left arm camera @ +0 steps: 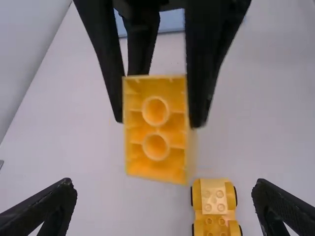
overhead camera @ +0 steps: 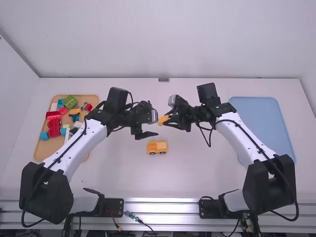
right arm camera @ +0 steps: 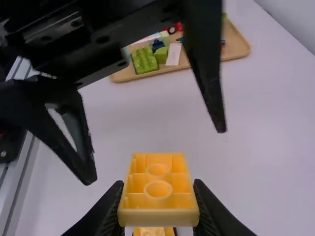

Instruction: Assemble lego blocks to make yellow taxi

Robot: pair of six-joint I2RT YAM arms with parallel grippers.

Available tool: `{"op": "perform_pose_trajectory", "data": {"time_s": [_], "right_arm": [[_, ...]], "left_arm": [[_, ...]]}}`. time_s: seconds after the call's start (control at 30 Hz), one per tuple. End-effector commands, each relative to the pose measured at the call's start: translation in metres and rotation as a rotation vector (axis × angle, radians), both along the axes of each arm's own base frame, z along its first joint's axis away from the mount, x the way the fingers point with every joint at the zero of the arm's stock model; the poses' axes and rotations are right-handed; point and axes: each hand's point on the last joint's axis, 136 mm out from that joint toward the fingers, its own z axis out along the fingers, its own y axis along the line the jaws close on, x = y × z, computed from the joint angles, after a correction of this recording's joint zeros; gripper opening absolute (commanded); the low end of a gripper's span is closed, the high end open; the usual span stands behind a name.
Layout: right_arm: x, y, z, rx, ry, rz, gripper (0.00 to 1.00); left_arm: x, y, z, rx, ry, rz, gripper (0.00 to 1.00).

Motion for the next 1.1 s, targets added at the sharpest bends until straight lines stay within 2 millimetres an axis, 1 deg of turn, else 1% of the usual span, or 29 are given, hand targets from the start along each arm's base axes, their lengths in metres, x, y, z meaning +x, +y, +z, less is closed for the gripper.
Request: {"op": "perform_pose_trajectory", "data": {"time_s": [0.0,0.1,0.13,0.23,0.27,0.3,0.43,0.47,0.53,0.57,0.63,0.7,0.87,0.9,1.07], "right_arm": [[0.006,-0.002,0.016,0.041,0.079,-0.063,0.01],[0.006,-0.004,0.015,0.043,0.090,-0.068,0.01],[0.003,-0.003,0.011,0.028,0.064,-0.044,0.03],[-0.005,0.000,0.007,0.005,0.007,0.011,0.04],[-0.012,0.002,0.004,-0.010,-0.033,0.055,0.05],[-0.016,0.004,0.003,-0.015,-0.053,0.080,0.06],[-0.027,0.011,0.000,-0.023,-0.121,0.159,0.02],[-0.029,0.011,-0.001,-0.027,-0.143,0.179,0.02],[-0.031,0.013,-0.001,-0.029,-0.172,0.202,0.01],[-0.032,0.013,-0.002,-0.031,-0.183,0.208,0.01],[-0.030,0.012,-0.003,-0.042,-0.190,0.204,0.01],[-0.030,0.012,-0.003,-0.043,-0.192,0.203,0.00],[-0.030,0.012,-0.003,-0.044,-0.197,0.206,0.00],[-0.030,0.012,-0.003,-0.045,-0.196,0.206,0.00],[-0.030,0.012,-0.004,-0.045,-0.194,0.206,0.00]], "left_arm": [[-0.004,-0.004,0.001,-0.007,-0.012,-0.025,0.95],[-0.004,-0.007,0.003,-0.005,-0.032,-0.029,0.96],[-0.005,-0.009,0.004,-0.010,-0.023,-0.029,0.99],[-0.007,-0.012,0.006,-0.024,0.016,-0.012,0.97],[-0.009,-0.014,0.005,-0.023,0.033,-0.011,0.95],[-0.011,-0.015,0.005,-0.022,0.037,-0.014,0.96],[-0.014,-0.015,0.002,-0.019,0.061,-0.016,0.96],[-0.018,-0.016,0.002,-0.022,0.079,-0.020,0.98],[-0.019,-0.015,0.002,-0.024,0.123,0.003,0.98],[-0.019,-0.014,0.002,-0.023,0.149,0.024,0.97],[-0.019,-0.013,0.004,-0.025,0.172,0.038,0.89],[-0.019,-0.012,0.004,-0.028,0.174,0.037,0.87],[-0.032,-0.016,0.005,-0.035,0.162,-0.042,0.84],[-0.032,-0.017,0.006,-0.039,0.162,-0.044,0.78],[-0.029,-0.017,0.007,-0.040,0.146,-0.042,0.67]]}}
